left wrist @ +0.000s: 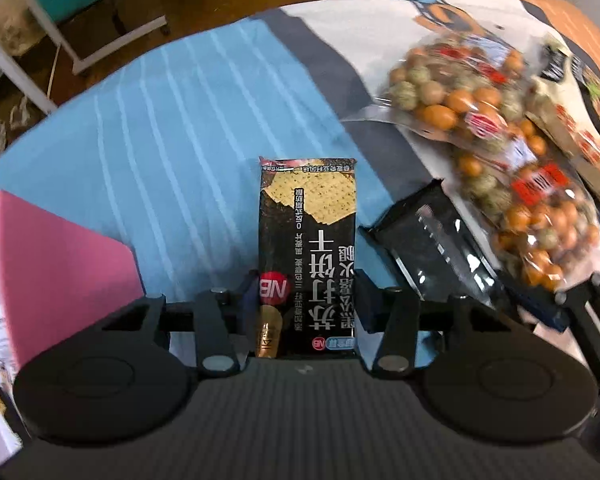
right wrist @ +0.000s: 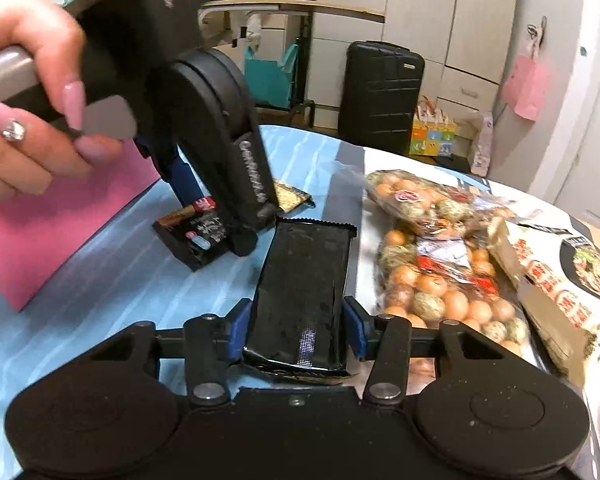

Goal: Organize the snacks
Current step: 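Carry the cracker pack and black pouch over the pink box with both tools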

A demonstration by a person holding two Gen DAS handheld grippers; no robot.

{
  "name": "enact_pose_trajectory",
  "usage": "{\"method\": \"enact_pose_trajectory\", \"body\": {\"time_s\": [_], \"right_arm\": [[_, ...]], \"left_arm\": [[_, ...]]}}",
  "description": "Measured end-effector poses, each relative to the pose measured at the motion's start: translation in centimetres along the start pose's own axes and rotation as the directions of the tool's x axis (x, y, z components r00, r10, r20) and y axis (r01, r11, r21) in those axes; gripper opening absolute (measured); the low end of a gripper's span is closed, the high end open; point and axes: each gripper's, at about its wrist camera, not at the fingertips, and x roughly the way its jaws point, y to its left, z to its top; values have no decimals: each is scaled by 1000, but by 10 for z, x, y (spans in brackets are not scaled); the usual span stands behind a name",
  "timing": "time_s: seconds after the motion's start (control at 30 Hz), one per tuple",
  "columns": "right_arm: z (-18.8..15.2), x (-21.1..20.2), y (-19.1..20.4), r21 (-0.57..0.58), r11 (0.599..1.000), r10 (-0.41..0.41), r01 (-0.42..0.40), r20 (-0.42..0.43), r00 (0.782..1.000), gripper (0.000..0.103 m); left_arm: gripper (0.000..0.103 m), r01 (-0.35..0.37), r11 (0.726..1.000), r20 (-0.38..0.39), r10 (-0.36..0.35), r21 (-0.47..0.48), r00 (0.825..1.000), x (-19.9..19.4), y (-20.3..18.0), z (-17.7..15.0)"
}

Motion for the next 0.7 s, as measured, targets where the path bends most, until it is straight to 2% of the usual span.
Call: {"method": "enact_pose_trajectory", "body": {"time_s": [0.17, 0.37, 0.5, 0.7], "right_arm": [[1, -21, -5, 14, 1000, 17, -17, 10, 1000, 53], [-4, -43, -11, 67, 996, 61, -59, -32, 998, 53], [-9, -61, -13, 41, 995, 93, -93, -12, 996, 53], [-10, -79, -19, 56, 992, 112, -110, -41, 993, 53]], "left_arm": [[46, 5, 1000, 17, -5, 13, 1000, -13, -10, -14], [46, 48, 999, 43, -48, -17, 998, -40, -13, -31], [46, -10, 1000, 44, 8, 30, 999, -60, -21, -41], [46, 51, 999, 46, -51, 12, 998, -93, -18, -59]]}}
